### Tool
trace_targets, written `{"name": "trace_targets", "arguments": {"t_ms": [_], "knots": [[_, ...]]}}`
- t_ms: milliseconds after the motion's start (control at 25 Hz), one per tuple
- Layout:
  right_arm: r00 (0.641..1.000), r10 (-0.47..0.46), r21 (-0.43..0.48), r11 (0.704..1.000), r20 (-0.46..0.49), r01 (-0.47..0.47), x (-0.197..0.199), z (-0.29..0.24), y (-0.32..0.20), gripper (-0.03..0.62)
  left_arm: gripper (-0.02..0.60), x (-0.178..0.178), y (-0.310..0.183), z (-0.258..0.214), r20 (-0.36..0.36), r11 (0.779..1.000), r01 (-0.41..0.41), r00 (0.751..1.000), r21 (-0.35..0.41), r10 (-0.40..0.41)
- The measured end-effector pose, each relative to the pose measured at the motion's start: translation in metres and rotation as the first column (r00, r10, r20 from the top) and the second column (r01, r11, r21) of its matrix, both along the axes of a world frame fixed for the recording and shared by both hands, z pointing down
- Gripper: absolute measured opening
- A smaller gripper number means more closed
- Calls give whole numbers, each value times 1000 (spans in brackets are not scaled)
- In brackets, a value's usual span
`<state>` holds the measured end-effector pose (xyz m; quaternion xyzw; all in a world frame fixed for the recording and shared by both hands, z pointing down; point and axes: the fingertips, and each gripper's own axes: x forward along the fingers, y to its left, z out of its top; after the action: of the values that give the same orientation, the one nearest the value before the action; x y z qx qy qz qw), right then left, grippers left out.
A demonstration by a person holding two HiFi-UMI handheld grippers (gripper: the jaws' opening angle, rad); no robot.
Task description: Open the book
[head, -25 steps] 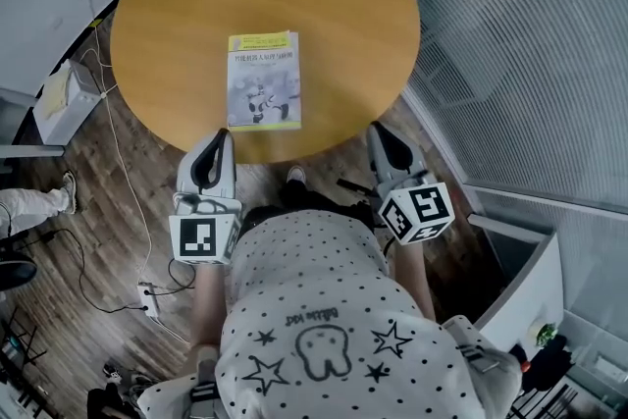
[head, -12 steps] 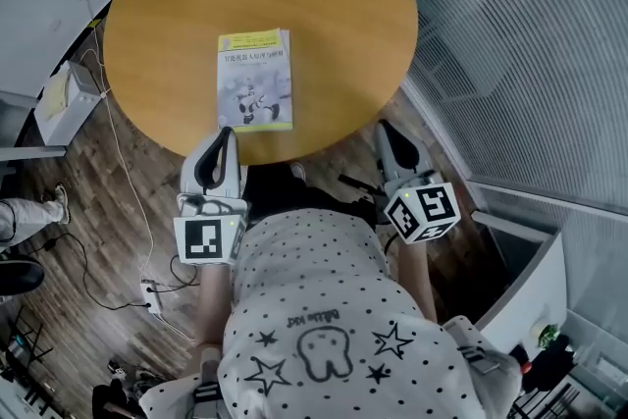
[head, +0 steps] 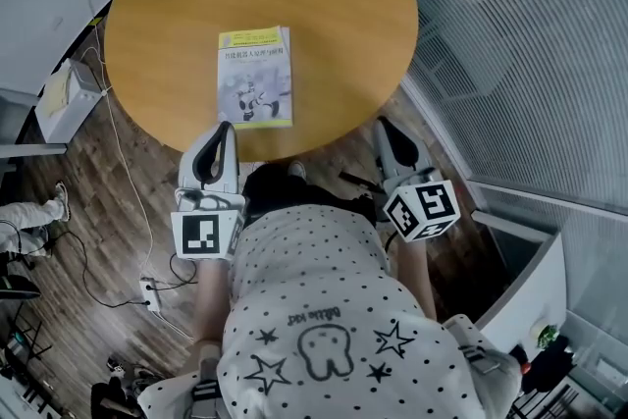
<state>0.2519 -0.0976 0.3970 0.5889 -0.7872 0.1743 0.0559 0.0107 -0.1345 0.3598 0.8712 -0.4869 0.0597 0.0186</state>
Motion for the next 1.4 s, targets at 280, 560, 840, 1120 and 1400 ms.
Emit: {"name": "trace_targets", "arguments": {"t_ms": [280, 560, 840, 1120, 1400], "knots": [[1000, 6, 17, 1000, 8, -6, -2, -3, 3, 5, 11, -1, 6, 4, 12, 1000, -15, 1000, -9, 16], [1000, 10, 26, 1000, -3, -10, 5, -6, 10, 5, 11, 7, 11, 5, 10, 1000, -27, 1000, -13, 27], [1000, 10, 35, 999, 2, -10, 11, -8, 11, 5, 11, 15, 8, 11, 53, 999, -44, 998, -11, 45], [1000, 23, 40, 999, 6, -24, 19, -8, 17, 5, 137, 42, 4, 33, 127, 985, -168, 977, -46, 172], [998, 63, 39, 997, 12, -64, 37, -8, 26, 5, 186, 73, -5, 76, 327, 963, -250, 906, -97, 269]]}}
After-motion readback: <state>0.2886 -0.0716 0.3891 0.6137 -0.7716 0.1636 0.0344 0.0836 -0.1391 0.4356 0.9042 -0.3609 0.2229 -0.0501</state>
